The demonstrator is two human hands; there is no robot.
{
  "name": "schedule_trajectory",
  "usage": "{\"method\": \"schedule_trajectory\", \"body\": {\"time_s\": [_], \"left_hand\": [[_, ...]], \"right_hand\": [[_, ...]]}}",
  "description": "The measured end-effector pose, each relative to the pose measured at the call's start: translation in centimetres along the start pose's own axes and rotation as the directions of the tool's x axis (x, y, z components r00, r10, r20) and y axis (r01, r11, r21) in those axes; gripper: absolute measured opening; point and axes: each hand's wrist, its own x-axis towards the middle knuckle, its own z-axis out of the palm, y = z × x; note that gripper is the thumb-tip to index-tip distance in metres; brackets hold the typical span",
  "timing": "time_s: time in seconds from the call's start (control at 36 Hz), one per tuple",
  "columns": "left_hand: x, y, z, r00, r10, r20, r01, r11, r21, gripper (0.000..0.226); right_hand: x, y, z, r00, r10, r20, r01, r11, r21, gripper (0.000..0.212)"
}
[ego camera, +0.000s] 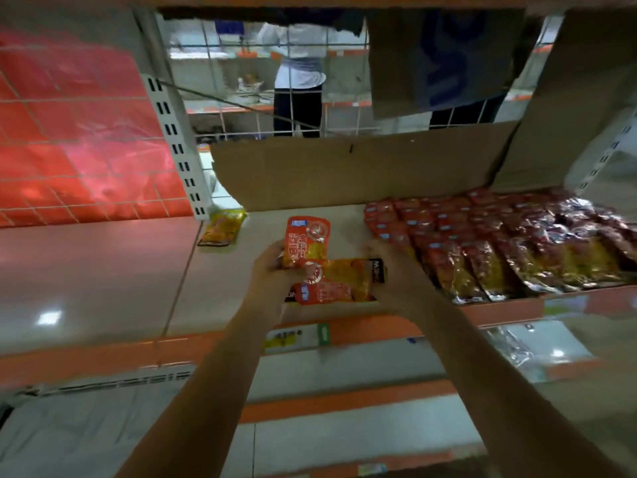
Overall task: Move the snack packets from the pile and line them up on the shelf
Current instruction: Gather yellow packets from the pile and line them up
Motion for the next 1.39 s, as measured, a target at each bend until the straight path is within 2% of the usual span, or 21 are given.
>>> {"method": "schedule_trajectory", "body": {"time_s": [0.06,0.11,0.19,0.28,0.39,0.44,0.5,0.56,0.67,0.78,0.92,1.03,1.11,1.17,1.25,1.33,1.39], "left_hand": [[0.3,-0.1,3.1,0.999,0.012,0.038,-0.013,0.999,0.04,0.048],[0.5,-0.4,5.7,0.999,0.025,0.039,-0.027,0.999,0.043,0.045],[0.9,-0.6,8.2,0.999,0.033,-0.02,-0.032,0.999,0.035,0.037],[1.2,-1.1,9.4,0.997,0.034,-0.062,-0.034,0.999,0.0,0.033],[0.7,-1.3,9.8,0.982,0.064,-0.178,-0.073,0.996,-0.042,0.039],[0.7,-1.5,9.5,0.968,0.036,-0.249,-0.053,0.996,-0.065,0.031],[0.6,-1.9,9.4,0.955,-0.005,-0.296,-0.013,0.998,-0.058,0.026],[0.5,-2.4,9.5,0.951,-0.03,-0.308,0.028,1.0,-0.011,0.027],[0.1,-3.1,10.5,0.954,-0.104,-0.282,0.116,0.993,0.026,0.024],[-0.3,-3.1,11.2,0.956,-0.131,-0.263,0.15,0.987,0.055,0.022],[-0.5,-2.8,11.6,0.953,-0.154,-0.26,0.169,0.985,0.035,0.024],[-0.5,-3.0,12.9,0.957,-0.172,-0.234,0.198,0.976,0.092,0.027],[-0.3,-3.3,14.2,0.974,-0.134,-0.185,0.173,0.96,0.218,0.029],[-0.1,-3.6,15.0,0.985,-0.106,-0.136,0.142,0.946,0.29,0.028],[0.1,-4.1,15.6,0.995,-0.041,-0.091,0.08,0.869,0.488,0.028],[0.1,-4.5,15.8,0.995,0.058,-0.077,0.012,0.721,0.692,0.03],[0.2,-4.7,15.7,0.992,0.114,-0.061,-0.015,0.568,0.823,0.031]], "right_hand": [[0.2,1.2,-2.0,0.993,-0.081,0.085,0.092,0.986,-0.137,0.066],[0.5,2.6,-3.2,0.986,-0.084,0.145,0.115,0.968,-0.221,0.057],[1.1,4.5,-4.2,0.984,-0.117,0.138,0.133,0.984,-0.116,0.012],[2.1,6.3,-4.4,0.985,-0.116,0.127,0.123,0.991,-0.053,0.041],[2.4,8.4,-4.7,0.998,-0.008,0.056,-0.002,0.985,0.175,0.013],[2.5,9.3,-4.8,0.996,0.088,-0.012,-0.079,0.937,0.341,0.015],[2.6,9.7,-4.8,0.985,0.159,-0.058,-0.12,0.896,0.428,0.012],[2.8,9.9,-4.6,0.983,0.179,-0.051,-0.146,0.911,0.386,0.012],[2.6,10.4,-4.1,0.984,0.176,-0.021,-0.169,0.968,0.185,0.014],[2.4,10.7,-3.8,0.992,0.117,-0.04,-0.117,0.993,-0.007,0.017],[2.6,11.2,-3.4,0.996,0.075,-0.047,-0.081,0.987,-0.142,0.023],[2.7,11.6,-3.3,0.997,0.064,-0.034,-0.068,0.987,-0.148,0.028],[2.6,11.7,-3.8,0.998,0.04,-0.049,-0.046,0.992,-0.114,0.038],[2.5,11.6,-4.4,0.998,0.008,-0.062,-0.012,0.997,-0.075,0.035],[2.4,11.6,-5.2,0.994,-0.022,-0.109,0.016,0.998,-0.053,0.024],[2.4,11.9,-5.4,0.991,-0.035,-0.129,0.029,0.998,-0.051,0.025],[2.4,12.1,-5.4,0.99,-0.031,-0.137,0.025,0.999,-0.046,0.026]]}}
